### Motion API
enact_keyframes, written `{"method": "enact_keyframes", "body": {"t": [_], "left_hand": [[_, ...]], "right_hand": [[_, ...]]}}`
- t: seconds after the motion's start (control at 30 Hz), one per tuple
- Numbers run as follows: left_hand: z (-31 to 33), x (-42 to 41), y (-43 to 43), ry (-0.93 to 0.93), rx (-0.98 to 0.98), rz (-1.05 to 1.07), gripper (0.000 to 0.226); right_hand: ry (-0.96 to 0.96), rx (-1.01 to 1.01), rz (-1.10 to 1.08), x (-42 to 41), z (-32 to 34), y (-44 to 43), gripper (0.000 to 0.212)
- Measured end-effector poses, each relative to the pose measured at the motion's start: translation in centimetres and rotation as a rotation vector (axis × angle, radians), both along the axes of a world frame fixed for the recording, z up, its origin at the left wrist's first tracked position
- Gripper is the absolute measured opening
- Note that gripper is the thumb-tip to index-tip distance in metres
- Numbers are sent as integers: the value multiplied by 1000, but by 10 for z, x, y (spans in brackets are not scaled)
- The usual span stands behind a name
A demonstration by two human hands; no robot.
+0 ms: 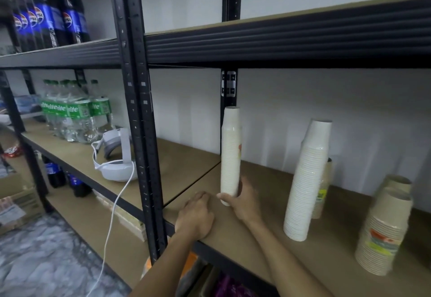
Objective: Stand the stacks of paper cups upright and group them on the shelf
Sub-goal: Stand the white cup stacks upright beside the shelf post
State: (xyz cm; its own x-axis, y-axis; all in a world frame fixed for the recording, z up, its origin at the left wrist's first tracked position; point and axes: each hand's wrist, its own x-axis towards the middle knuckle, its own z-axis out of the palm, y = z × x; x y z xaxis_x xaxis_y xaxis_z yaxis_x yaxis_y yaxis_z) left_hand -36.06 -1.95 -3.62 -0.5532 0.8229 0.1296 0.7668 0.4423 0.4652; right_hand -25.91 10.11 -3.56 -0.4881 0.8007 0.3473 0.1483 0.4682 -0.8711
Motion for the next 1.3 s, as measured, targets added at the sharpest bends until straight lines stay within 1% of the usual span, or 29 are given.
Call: {"method": "enact_keyframes", "body": {"t": [0.03, 0.1, 0.17, 0.23, 0.3, 0.33, 0.4, 0.47, 0.5, 0.57, 0.6, 0.67, 0.7, 0.77, 0.83, 0.87, 1.07, 1.2, 1.23, 1.27, 1.3], "left_hand": [[0, 0, 0, -6, -3, 3, 58], [-1, 0, 0, -10, -11, 10, 58], [-1, 1, 0, 1, -15, 15, 59], [0, 1, 2, 7, -10, 15, 58], [-1, 0, 3, 9, -11, 14, 56], [-1, 0, 3, 14, -12, 14, 56], [-3, -1, 2, 23, -8, 13, 54], [-4, -1, 2, 22, -5, 12, 53], [-4, -1, 1, 21, -3, 12, 54], [-4, -1, 2, 27, 8, 13, 54], [-5, -2, 3, 34, 10, 13, 54], [-5, -2, 4, 41, 2, 13, 53], [-5, -2, 3, 42, -1, 13, 53], [-5, -1, 3, 43, 2, 14, 53], [-6, -1, 3, 44, 12, 11, 52], [-6, -1, 4, 45, 14, 9, 52], [-6, -1, 4, 51, 8, 24, 53], [-4, -3, 2, 37, 7, 25, 52], [-4, -3, 1, 38, 2, 20, 52], [-3, -4, 1, 36, -5, 17, 53], [-3, -4, 0, 32, -12, 16, 53]], "right_hand": [[-33, 39, -53, -1, 1, -3, 63], [-32, -13, -53, -2, 1, -5, 73], [25, -99, 44, 0, 1, -2, 79], [82, -171, 173, 3, 0, 6, 78], [58, -189, 225, 4, -4, 15, 75], [32, -174, 201, 3, -6, 18, 71], [-22, -78, 87, -1, -7, 14, 61], [-46, -11, -20, -5, -4, 4, 66], [-47, -10, -38, -8, -4, 2, 70], [-34, -46, 26, -7, -2, 1, 76], [-25, -70, 83, -5, -2, 3, 75], [-39, -124, 169, -1, -2, 9, 66], [-64, -127, 160, 0, -3, 11, 64], [-106, -85, 40, -2, -5, 10, 63], [-154, -35, -108, -7, -4, 4, 71], [-174, -27, -135, -8, -2, 1, 74], [-267, -25, -178, -7, 2, -7, 78], [-242, -89, -135, 7, 7, -26, 100], [-233, -99, -127, 18, 8, -37, 98], [-232, -98, -126, 30, 7, -48, 90], [-236, -93, -132, 46, 4, -61, 77]]}}
